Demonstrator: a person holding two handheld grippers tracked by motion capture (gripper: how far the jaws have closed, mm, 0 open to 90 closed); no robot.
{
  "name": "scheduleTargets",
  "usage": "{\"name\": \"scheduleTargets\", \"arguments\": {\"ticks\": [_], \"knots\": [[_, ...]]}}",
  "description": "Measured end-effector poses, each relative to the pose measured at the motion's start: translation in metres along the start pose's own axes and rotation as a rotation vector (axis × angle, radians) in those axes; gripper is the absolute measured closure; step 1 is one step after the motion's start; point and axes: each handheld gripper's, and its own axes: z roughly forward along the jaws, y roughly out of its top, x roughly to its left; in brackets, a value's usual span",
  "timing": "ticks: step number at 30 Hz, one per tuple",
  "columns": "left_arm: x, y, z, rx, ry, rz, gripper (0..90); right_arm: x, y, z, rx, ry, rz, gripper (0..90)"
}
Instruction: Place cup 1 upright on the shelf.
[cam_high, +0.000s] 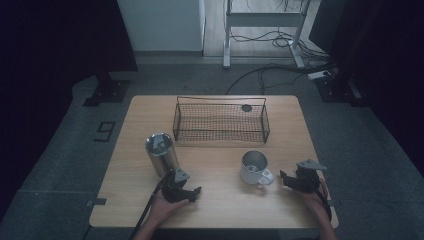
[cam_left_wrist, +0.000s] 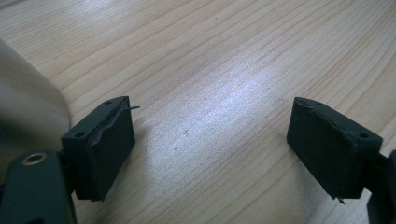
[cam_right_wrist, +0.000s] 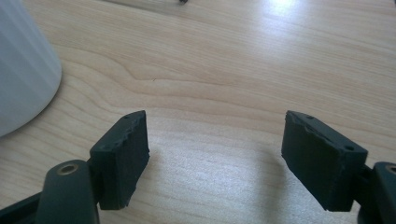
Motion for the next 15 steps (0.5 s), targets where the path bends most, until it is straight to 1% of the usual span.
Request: {"name": "scheduleTargets", "arguments": {"ticks": [3, 4, 5, 9, 15], "knots": [[0.0000, 0.0000, 0.0000, 0.000, 0.000, 0.001, 15.1, 0.0002, 0.0002, 0.0008, 0.009, -0.010, -0.001, 23.4], [-0.0001, -0.0001, 0.0000, 0.000, 0.000, 0.001, 15.1, 0.0010, 0.0002, 0.0012, 0.015, -0.021, -0.005, 23.1], [-0.0001, -0.0001, 0.0000, 0.000, 0.000, 0.001, 15.1, 0.0025, 0.0002, 0.0020, 0.029, -0.033, -0.021, 22.9], [-0.0001, -0.0001, 0.0000, 0.001, 0.000, 0.001, 15.1, 0.0041, 0.0003, 0.0024, 0.034, -0.035, -0.031, 22.8], [-0.0001, -0.0001, 0.0000, 0.000, 0.000, 0.001, 15.0, 0.0010, 0.0004, 0.0032, 0.048, -0.016, 0.011, 22.3]]}}
